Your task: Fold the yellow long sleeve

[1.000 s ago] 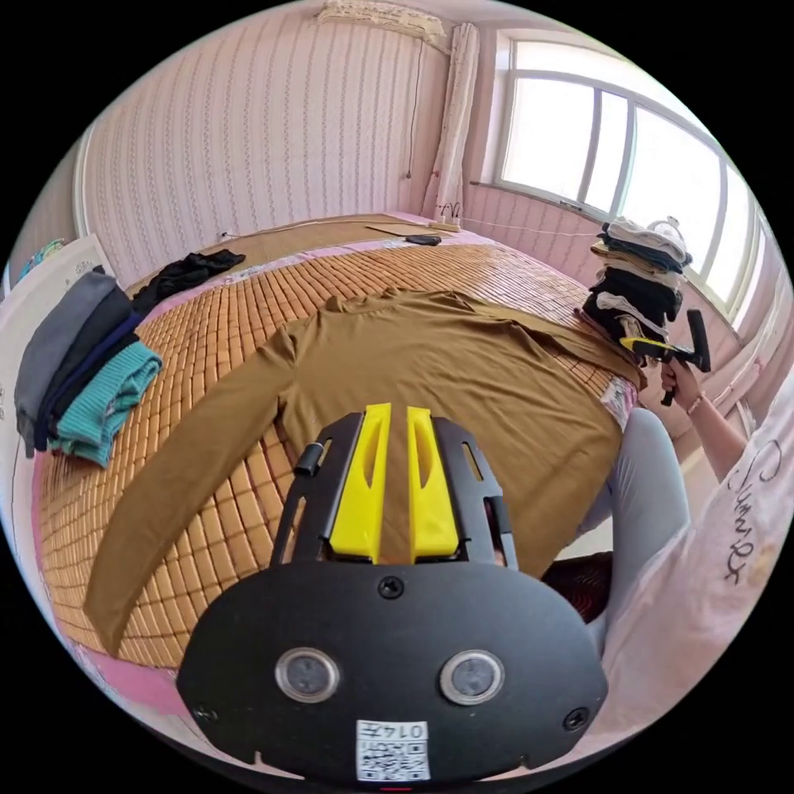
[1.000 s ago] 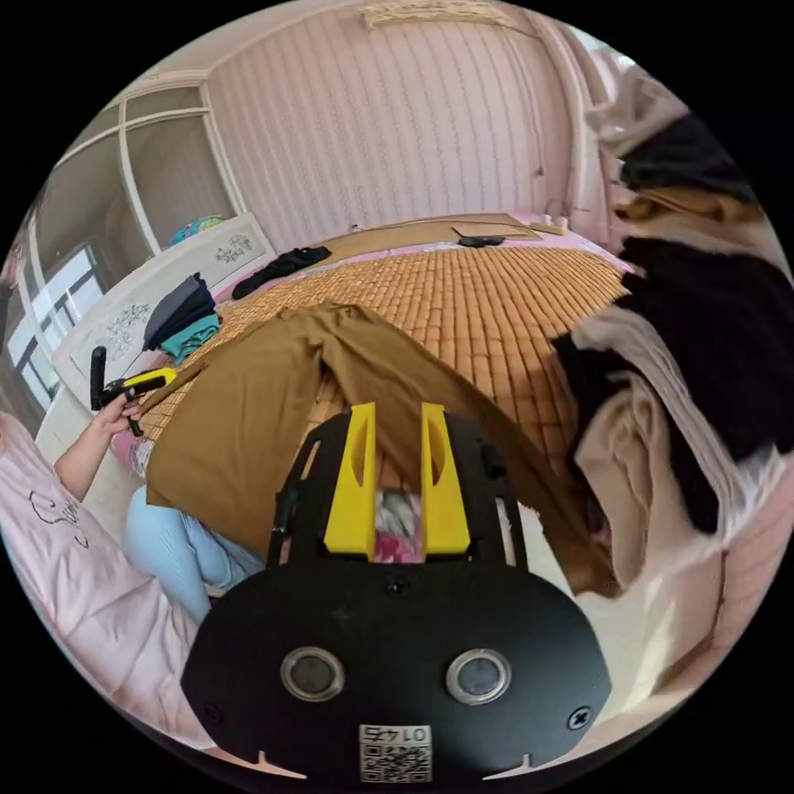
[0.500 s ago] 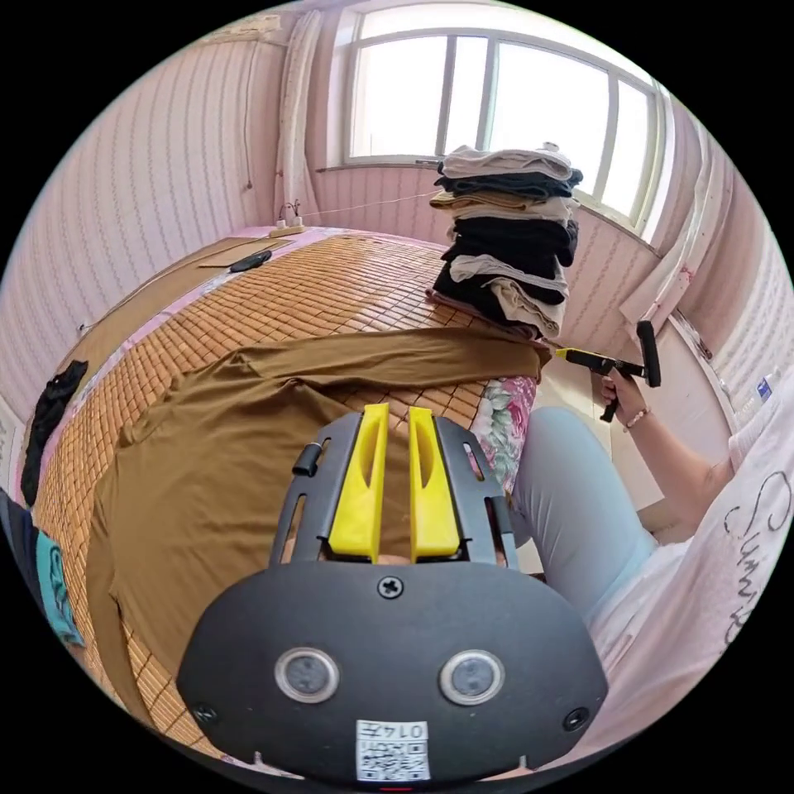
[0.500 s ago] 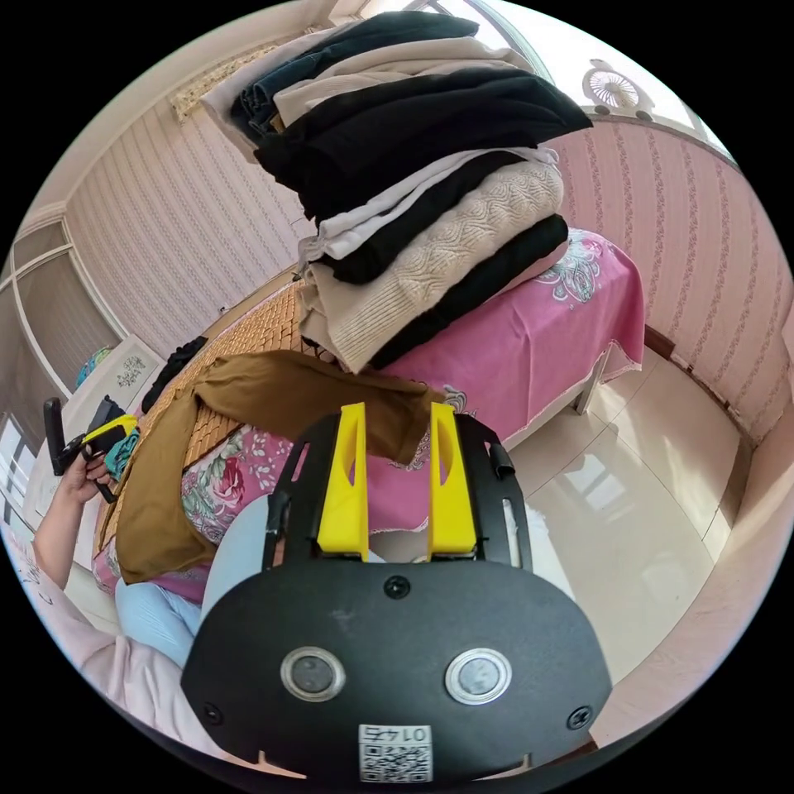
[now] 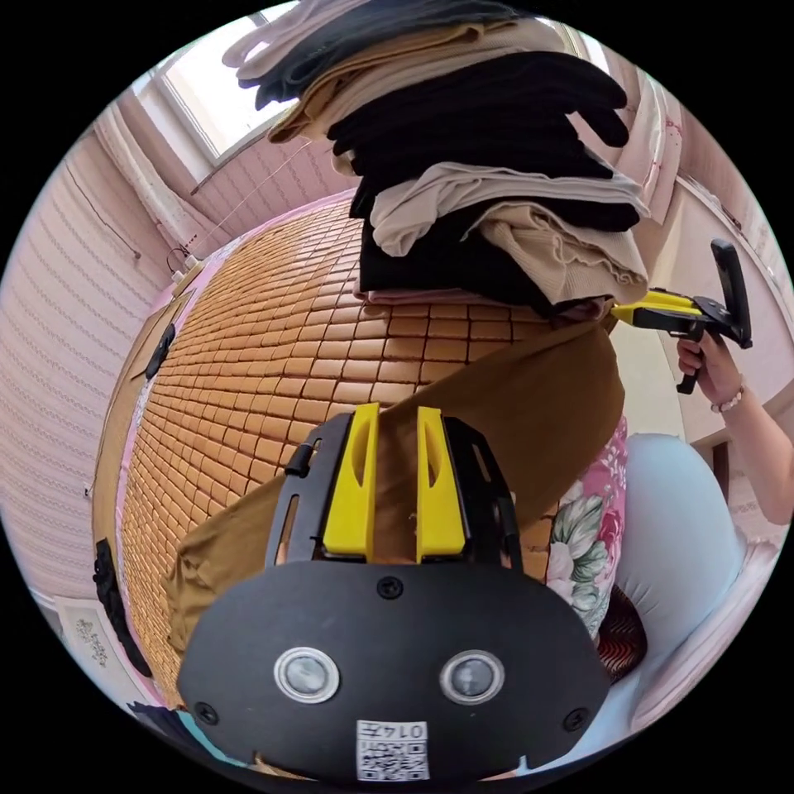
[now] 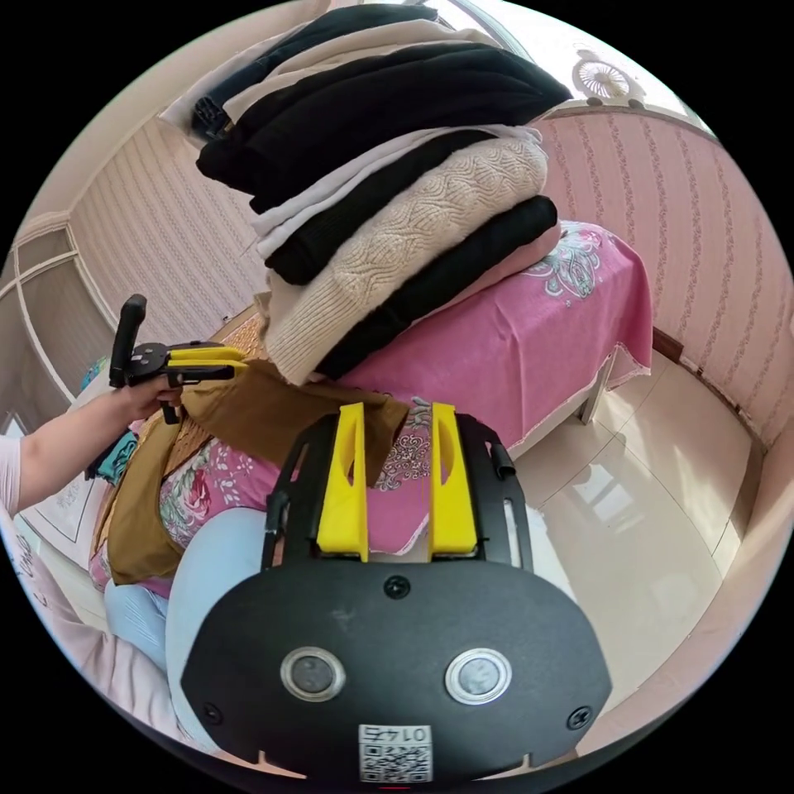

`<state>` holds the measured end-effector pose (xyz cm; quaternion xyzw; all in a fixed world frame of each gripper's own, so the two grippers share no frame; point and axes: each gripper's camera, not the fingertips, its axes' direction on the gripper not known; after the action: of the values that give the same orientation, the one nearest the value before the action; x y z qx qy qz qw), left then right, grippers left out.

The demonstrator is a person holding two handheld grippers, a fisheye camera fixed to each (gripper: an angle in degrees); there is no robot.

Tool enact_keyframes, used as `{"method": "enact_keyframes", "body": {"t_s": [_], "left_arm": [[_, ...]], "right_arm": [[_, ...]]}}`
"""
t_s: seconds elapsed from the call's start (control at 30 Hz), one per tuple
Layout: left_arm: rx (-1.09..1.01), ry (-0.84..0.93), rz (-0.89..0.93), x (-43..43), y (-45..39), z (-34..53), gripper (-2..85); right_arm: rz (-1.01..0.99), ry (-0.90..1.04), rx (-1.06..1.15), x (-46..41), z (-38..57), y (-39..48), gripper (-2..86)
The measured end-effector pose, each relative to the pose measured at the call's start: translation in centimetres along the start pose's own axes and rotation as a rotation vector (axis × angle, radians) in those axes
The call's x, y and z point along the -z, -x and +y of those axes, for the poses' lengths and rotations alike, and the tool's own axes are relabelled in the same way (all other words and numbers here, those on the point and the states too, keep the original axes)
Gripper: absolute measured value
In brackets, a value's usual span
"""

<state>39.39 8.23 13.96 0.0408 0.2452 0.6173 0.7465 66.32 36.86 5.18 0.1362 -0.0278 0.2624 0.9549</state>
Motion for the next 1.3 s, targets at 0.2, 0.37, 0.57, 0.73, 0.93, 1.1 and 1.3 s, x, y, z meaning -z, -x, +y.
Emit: {"method": "enact_keyframes", "body": {"t_s": [0.2,0.37,0.57,0.73,0.93,1.1,1.3], "left_arm": [[0.021,-0.045,0.011,0.7,-0.9,1.0,-0.2],[0.169,-0.137,0.092,3.9,1.0,3.1,-0.7],[0.345,-0.287,0.111,11.7,4.5,9.3,-0.8],[0.491,-0.387,0.03,20.7,8.0,20.5,-0.9],[0.719,-0.274,-0.176,26.1,11.0,37.6,0.3],[0.969,-0.202,-0.186,28.9,9.1,52.3,3.2],[1.063,-0.156,-0.136,31.7,-0.4,61.3,3.8]], "right_arm": [[-0.257,0.062,-0.073,-0.3,0.5,-1.0,5.2],[-0.313,0.042,-0.038,3.2,2.5,0.3,5.6],[-0.697,-0.017,0.206,8.0,1.4,7.7,5.3],[-1.061,-0.017,0.471,8.6,-1.2,20.1,4.2],[-1.225,0.283,0.788,3.3,1.3,40.4,2.3],[-1.055,0.577,0.925,-3.4,9.3,52.8,4.2],[-1.049,0.719,0.955,-4.3,13.8,54.3,5.1]]}}
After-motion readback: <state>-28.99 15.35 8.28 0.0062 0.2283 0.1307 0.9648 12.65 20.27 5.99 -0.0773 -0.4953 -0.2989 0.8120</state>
